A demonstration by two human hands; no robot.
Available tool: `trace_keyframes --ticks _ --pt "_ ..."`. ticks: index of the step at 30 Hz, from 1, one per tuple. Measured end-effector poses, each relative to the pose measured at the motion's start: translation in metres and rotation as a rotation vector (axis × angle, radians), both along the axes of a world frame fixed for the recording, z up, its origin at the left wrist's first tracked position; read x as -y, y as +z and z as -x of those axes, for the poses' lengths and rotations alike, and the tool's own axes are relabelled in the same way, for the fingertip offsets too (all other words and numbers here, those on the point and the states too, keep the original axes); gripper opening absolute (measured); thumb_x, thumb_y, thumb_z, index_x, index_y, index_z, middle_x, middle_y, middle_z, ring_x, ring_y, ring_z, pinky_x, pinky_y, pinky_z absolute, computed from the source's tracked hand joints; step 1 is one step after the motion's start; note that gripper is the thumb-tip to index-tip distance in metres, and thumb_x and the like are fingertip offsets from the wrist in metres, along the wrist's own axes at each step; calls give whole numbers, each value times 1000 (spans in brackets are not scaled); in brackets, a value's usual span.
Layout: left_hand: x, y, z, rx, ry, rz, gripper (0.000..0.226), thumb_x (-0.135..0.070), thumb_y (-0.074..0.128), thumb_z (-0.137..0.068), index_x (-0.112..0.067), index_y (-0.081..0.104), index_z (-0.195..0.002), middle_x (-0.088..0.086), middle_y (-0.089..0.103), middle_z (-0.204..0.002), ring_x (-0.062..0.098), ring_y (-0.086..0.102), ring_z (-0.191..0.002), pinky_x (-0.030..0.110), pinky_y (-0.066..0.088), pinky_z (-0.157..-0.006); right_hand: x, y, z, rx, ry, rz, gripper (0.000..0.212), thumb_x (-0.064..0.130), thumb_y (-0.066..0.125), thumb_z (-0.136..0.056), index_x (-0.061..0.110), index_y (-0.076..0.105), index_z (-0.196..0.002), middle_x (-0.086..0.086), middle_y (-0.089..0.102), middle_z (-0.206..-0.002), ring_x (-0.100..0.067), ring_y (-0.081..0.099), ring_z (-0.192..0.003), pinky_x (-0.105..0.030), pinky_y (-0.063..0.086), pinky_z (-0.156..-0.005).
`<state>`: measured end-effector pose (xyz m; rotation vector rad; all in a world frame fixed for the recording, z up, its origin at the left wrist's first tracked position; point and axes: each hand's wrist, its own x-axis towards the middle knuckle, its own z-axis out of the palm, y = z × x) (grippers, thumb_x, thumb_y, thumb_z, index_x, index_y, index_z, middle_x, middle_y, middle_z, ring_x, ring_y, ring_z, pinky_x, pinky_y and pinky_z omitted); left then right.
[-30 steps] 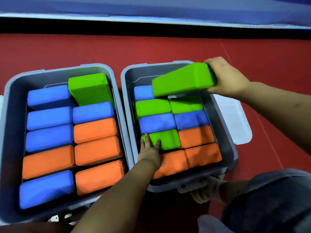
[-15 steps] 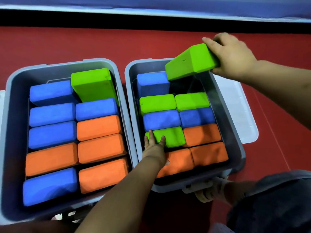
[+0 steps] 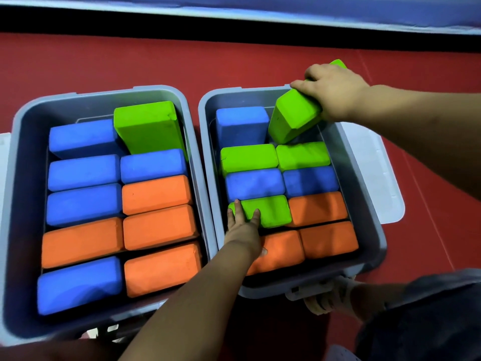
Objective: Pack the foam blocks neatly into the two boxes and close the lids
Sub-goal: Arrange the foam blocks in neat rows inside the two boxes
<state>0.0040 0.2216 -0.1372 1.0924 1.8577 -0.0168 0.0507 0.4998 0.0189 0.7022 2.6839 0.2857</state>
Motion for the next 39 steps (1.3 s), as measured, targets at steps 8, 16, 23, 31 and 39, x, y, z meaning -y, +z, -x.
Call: trace_keyframes --ticks 8,16,23,31,39 --pt "-13 11 12 -52 -97 5 102 -35 80 -72 -31 16 -151 17 -16 -157 41 -5 -145 40 15 -117 -19 -21 39 78 -4 50 81 4 66 -75 11 29 -147 -27 39 -129 -42 38 -124 -51 39 -99" --pt "-21 14 11 -136 -212 56 102 -41 79 -72 -28 16 -152 23 -11 -156 46 3 -144 47 28 -113 -34 -24 10 42 -287 159 99 19 86 -64 6 28 -143 -28 37 -128 -46 49 -112 -45 46 -92" --pt "-17 12 14 -161 -284 87 104 -49 74 -75 -32 7 -153 20 -13 -157 40 2 -146 43 23 -116 -13 -72 5 46 -397 156 109 37 74 -78 16 -3 -151 -17 3 -157 -36 -1 -145 -54 12 -115" --pt "-37 23 30 -397 -355 -179 60 -50 60 -85 -17 45 -133 12 39 -137 32 41 -125 40 35 -101 -1 -91 9 5 -511 254 103 86 27 -74 29 -16 -148 -4 -26 -156 -27 -23 -143 -52 -10 -114" --pt "-63 -10 62 -614 -203 -283 68 -59 35 -94 -29 15 -152 7 4 -161 27 -2 -148 58 -18 -108 -15 -132 -12 -100 -541 281 91 80 25 -80 32 -10 -149 -2 -19 -158 -24 -17 -145 -50 -7 -115"
